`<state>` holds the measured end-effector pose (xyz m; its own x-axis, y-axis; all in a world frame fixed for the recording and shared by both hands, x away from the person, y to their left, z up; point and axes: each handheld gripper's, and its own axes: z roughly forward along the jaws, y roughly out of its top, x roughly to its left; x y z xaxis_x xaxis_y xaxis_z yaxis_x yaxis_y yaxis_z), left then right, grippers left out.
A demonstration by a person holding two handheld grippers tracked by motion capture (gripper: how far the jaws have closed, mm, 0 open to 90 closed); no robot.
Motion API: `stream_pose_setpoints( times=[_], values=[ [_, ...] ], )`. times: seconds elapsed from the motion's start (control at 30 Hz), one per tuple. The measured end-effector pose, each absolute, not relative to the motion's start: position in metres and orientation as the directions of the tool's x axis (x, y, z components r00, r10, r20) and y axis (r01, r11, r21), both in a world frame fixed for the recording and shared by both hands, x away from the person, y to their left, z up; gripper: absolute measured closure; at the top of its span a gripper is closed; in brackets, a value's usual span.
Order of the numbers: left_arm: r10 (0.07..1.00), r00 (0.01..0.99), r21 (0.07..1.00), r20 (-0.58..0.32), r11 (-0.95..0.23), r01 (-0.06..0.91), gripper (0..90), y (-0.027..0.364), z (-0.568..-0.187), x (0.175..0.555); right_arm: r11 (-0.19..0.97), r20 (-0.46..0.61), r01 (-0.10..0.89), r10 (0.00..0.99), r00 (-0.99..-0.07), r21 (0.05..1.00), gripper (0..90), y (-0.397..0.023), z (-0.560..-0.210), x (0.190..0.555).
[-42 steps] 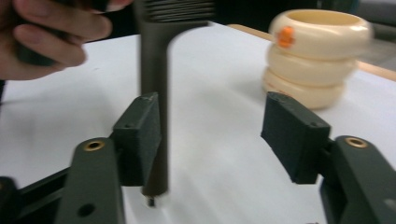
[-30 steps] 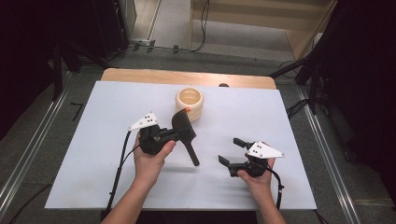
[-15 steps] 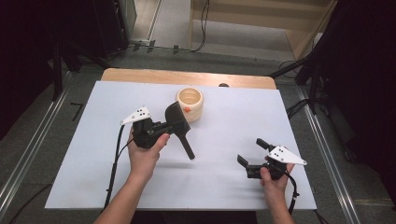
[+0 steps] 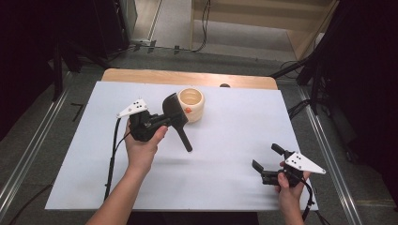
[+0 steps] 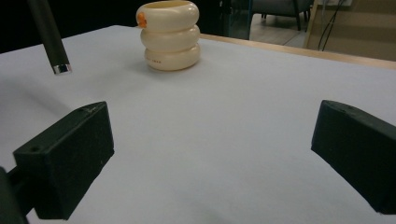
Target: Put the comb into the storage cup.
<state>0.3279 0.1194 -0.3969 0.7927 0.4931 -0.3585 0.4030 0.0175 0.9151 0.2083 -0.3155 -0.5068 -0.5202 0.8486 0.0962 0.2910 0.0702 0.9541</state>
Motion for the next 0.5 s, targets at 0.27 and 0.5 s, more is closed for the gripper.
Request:
stream_pose_setpoints(
  times=[0.27,0.5],
  values=[
    [0.499,0.791,0.918,-0.354,0.025,0.396,83.7,0.119,-0.390,0.335,0.057,0.091,0.285,0.873,-0.480,0.957,0.0,-0.328,-0.509,0.202],
    [0.508,0.785,0.919,-0.355,0.033,0.394,83.7,0.118,-0.384,0.342,0.047,0.099,0.284,0.872,-0.479,0.958,0.0,-0.331,-0.512,0.203]
  ],
)
